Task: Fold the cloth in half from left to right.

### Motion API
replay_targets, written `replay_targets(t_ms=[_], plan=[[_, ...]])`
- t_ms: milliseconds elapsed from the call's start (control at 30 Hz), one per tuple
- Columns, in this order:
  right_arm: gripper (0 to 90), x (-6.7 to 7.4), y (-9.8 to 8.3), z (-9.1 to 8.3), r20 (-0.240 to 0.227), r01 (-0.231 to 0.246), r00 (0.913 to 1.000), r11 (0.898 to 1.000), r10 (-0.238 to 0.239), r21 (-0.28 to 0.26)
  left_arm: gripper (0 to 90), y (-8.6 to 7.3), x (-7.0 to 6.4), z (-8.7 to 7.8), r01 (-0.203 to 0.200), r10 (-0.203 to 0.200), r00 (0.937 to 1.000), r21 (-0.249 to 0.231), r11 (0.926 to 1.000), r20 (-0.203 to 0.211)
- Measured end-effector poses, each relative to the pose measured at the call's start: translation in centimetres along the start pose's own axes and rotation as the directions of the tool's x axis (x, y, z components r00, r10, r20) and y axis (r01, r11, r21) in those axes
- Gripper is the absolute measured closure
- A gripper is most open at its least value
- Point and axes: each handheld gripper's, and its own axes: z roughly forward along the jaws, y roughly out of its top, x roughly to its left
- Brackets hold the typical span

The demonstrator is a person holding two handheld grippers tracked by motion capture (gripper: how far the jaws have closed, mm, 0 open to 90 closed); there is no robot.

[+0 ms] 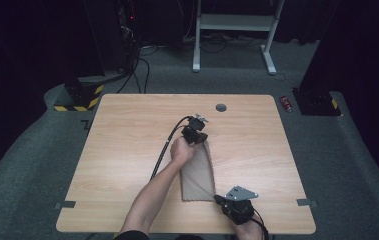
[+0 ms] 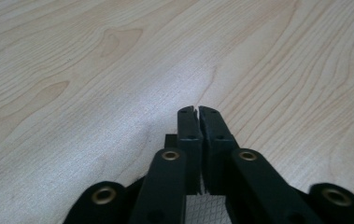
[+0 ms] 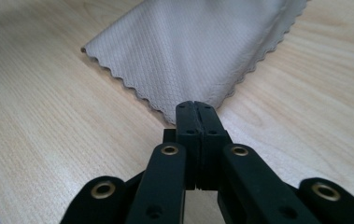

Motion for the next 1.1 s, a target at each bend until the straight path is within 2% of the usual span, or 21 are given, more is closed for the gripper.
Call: replay_targets(t_ms=[67, 167, 267, 333, 400, 467, 567, 767, 833, 933, 1000, 1100], plan=[[76.7, 0.0, 0.0, 0.0, 0.008, 0.002, 1.0, 1.0, -0.002, -0.009, 72.7, 0.0, 0.1, -0.3, 0.01, -0.01, 0.9999, -0.004, 0.9999, -0.013], [74.0, -0.3, 0.1, -0.3, 0.03, -0.007, 0.9995, 0.999, 0.008, -0.032, 62.7, -0.1, 0.3, -1.4, 0.004, -0.005, 0.9987, -0.026, 0.9997, -0.05], [73.0, -0.8, 0.5, -0.4, 0.046, -0.016, 0.9988, 0.999, 0.018, -0.051, 57.4, -0.9, 0.7, -3.2, -0.004, -0.002, 0.996, -0.062, 0.9981, -0.089], [72.6, -1.0, 0.9, -0.2, 0.048, -0.004, 0.9989, 0.999, 0.006, -0.051, 55.7, -1.7, 1.2, -4.2, -0.005, -0.002, 0.9939, -0.069, 0.9976, -0.11], [71.9, -1.1, 1.5, 0.3, 0.045, 0.022, 0.9988, 0.999, -0.02, -0.048, 53.7, -2.7, 1.9, -4.7, 0.003, -0.009, 0.9906, -0.045, 0.999, -0.136], [71.1, -1.1, 2.0, 1.0, 0.043, 0.037, 0.9984, 0.998, -0.036, -0.042, 52.4, -3.7, 2.9, -4.9, 0.046, -0.05, 0.9875, -0.027, 0.9986, -0.149], [70.8, -1.9, 2.8, 1.8, 0.057, 0.033, 0.9979, 0.999, -0.031, -0.037, 52.4, -4.9, 4.1, -5.1, 0.128, -0.13, 0.9805, -0.024, 0.9915, -0.148], [71.4, -4.9, 5.2, 3.1, 0.064, -0.042, 0.9969, 0.998, 0.045, -0.043, 52.9, -6.3, 5.0, -4.9, 0.178, -0.178, 0.9731, -0.014, 0.9839, -0.146], [71.7, -5.5, 5.9, 3.4, 0.069, -0.054, 0.996, 0.998, 0.057, -0.041, 54.7, -6.4, 5.1, -4.7, 0.179, -0.18, 0.9736, -0.02, 0.9837, -0.141], [72.8, -5.8, 6.8, 3.8, 0.078, -0.047, 0.9957, 0.999, 0.049, -0.026, 63.4, -6.4, 4.9, -4.2, 0.164, -0.165, 0.9783, -0.02, 0.9862, -0.125], [73.7, -6.1, 7.2, 4.3, 0.088, -0.046, 0.995, 0.999, 0.047, -0.012, 70.9, -6.3, 4.8, -4.1, 0.169, -0.17, 0.9804, -0.021, 0.9855, -0.1], [74.1, -7.2, 8.0, 5.4, 0.094, -0.079, 0.9925, 0.997, 0.079, -0.003, 76.3, -6.1, 4.8, -4.0, 0.153, -0.154, 0.983, -0.016, 0.988, -0.099]])
